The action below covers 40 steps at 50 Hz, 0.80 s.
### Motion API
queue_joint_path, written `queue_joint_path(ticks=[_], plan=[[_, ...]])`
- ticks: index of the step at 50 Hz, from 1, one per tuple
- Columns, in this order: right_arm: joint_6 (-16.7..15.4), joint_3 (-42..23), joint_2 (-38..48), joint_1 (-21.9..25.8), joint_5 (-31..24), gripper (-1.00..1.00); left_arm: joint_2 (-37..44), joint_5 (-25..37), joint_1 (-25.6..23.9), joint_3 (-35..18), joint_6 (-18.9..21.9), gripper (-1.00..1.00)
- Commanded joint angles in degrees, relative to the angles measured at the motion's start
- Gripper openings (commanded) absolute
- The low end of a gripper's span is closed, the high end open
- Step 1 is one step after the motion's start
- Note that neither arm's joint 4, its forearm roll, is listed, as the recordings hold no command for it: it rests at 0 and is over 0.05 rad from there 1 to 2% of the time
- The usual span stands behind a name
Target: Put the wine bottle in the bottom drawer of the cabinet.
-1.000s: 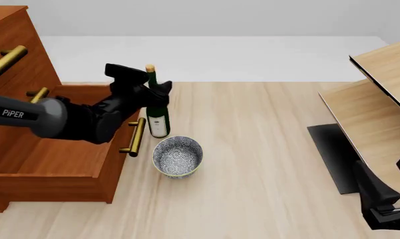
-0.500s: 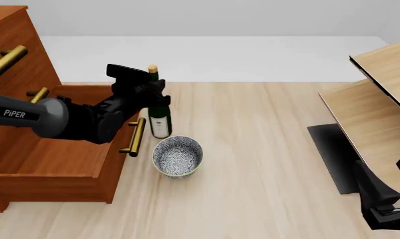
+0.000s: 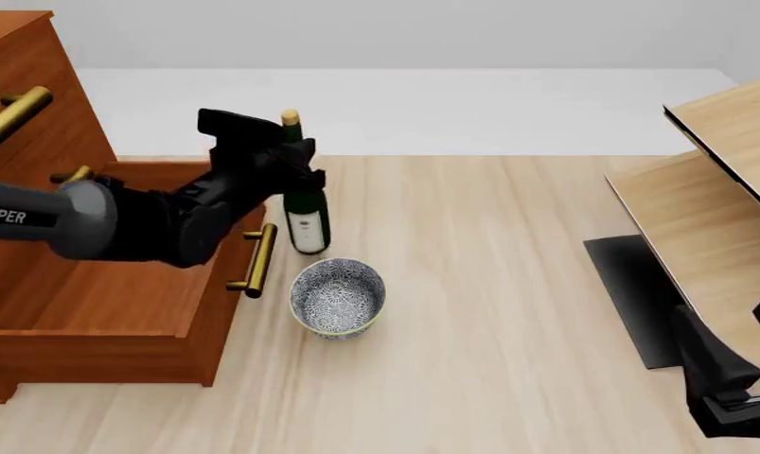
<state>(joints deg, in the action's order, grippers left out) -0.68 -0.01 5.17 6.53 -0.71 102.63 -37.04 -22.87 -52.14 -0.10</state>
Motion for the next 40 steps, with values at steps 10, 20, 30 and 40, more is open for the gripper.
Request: queue_joint_path(ticks=[10,20,30,40], plan=[[-0.18,0.00,-0.77,0.09,-0.47,1.00,-8.82,2.81,-1.47,-0.09,1.67,-1.00],[-0.14,-0.01,-1.28,0.10,-0.56,1.00,-15.93,5.85,-2.45,-0.10,1.71,-1.00],[-0.10,-0.02,-1.57,0.19,-0.41,1.00,-22.20,10.03,-1.68,-0.53,1.89,-1.00],[-0.04,-0.04,-1.95,0.47,-0.21,1.00,-30.38,16.31,-1.42,-2.10,2.13,-1.00]])
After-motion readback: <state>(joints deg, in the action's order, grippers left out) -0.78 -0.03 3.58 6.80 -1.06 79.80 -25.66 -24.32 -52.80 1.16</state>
